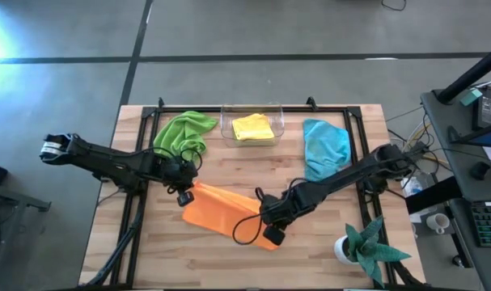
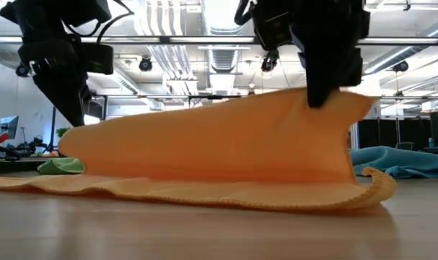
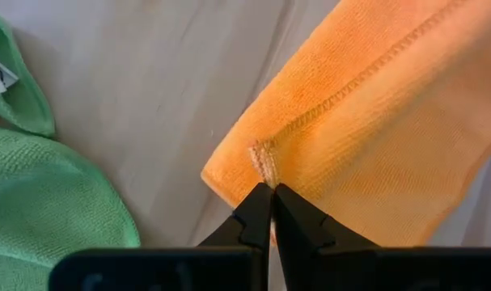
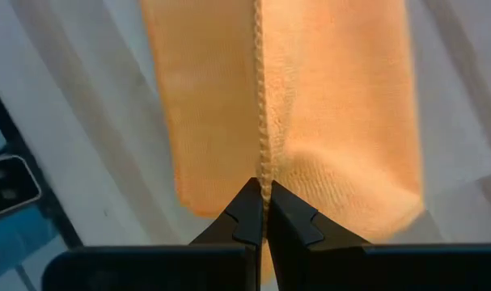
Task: Fold microfiber towels
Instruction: Fold the orange microfiber towel into the transparent bin
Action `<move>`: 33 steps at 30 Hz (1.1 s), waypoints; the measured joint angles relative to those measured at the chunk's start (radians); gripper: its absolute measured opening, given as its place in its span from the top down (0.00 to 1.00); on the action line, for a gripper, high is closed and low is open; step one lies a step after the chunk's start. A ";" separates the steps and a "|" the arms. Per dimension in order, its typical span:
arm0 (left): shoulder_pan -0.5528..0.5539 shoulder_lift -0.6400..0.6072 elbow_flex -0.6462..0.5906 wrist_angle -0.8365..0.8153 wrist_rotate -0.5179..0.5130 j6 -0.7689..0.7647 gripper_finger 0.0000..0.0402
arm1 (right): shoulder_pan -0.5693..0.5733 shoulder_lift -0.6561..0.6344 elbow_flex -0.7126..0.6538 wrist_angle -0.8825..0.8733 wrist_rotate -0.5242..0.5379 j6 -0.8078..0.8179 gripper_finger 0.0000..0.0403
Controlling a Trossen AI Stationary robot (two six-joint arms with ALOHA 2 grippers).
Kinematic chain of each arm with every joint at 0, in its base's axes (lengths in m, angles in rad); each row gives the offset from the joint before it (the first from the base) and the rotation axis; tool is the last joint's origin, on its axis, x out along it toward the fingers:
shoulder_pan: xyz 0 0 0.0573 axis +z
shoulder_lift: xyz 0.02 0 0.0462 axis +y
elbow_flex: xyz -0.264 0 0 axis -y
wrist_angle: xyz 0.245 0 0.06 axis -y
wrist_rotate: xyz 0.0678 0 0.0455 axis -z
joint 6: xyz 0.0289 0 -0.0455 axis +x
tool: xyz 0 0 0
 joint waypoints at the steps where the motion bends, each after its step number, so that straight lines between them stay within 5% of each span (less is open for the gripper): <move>1: 0.000 0.000 0.001 -0.001 0.004 -0.001 1.00 | 0.006 0.011 0.002 0.009 -0.001 -0.007 0.98; 17: 0.001 0.000 0.000 0.002 0.101 0.030 1.00 | 0.047 0.093 0.004 0.106 -0.008 -0.012 0.98; 26: 0.001 0.017 0.000 0.001 0.133 0.024 0.79 | 0.048 0.118 0.004 0.121 -0.008 -0.013 0.98; 33: 0.000 0.016 0.023 0.001 0.285 0.024 0.72 | 0.055 0.120 0.004 0.140 -0.011 -0.023 0.98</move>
